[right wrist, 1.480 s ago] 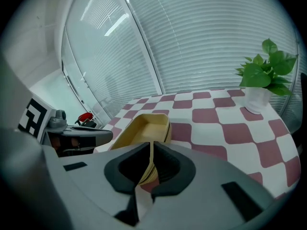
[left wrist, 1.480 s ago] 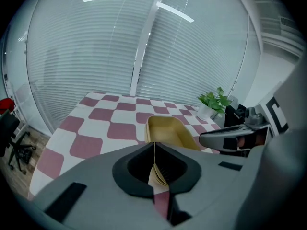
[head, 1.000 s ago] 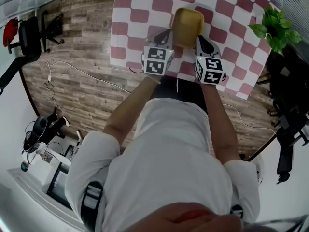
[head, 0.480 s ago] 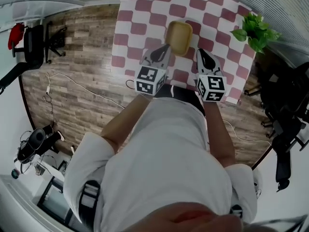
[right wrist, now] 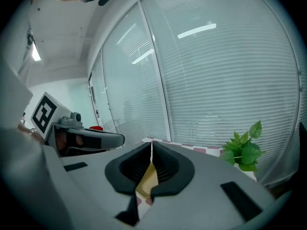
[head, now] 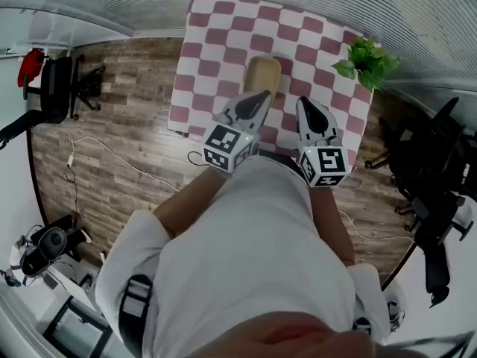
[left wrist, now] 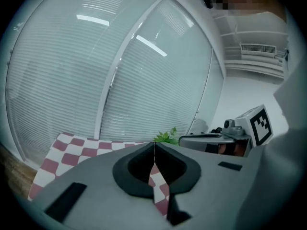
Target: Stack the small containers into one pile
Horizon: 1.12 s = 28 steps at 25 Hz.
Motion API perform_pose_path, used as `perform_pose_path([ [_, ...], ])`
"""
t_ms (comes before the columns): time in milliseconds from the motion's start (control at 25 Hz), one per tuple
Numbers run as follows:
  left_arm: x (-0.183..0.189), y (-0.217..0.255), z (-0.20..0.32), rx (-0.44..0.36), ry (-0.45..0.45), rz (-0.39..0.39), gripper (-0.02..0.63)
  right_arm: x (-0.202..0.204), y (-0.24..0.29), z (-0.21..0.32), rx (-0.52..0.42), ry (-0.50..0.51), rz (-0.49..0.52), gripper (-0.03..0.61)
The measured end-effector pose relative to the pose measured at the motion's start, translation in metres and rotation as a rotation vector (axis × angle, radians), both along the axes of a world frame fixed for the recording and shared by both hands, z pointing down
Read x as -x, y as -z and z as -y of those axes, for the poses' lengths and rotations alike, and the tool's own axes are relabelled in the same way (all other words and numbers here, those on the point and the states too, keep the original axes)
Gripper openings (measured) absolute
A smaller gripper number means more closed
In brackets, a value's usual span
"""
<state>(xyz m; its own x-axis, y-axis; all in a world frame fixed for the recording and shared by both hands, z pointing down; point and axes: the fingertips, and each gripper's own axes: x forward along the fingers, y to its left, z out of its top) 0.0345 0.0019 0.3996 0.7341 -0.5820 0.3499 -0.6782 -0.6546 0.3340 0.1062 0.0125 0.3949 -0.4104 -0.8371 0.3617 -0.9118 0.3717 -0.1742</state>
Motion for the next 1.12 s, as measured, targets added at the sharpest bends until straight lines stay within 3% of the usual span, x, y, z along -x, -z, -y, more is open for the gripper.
perform_pose_path([
  [760, -0.038, 0.120, -0.034, -0.161, -0.138, -0.141, 0.035, -0.004, 0.113, -0.030, -0.158, 0.048, 0.052, 0.038],
  [1120, -0.042, 0.143, -0.042, -0.213, -0.152, -0.159, 0.035, -0.009, 0.136, -0.040, -0.194, 0.029, 0.085, 0.032],
])
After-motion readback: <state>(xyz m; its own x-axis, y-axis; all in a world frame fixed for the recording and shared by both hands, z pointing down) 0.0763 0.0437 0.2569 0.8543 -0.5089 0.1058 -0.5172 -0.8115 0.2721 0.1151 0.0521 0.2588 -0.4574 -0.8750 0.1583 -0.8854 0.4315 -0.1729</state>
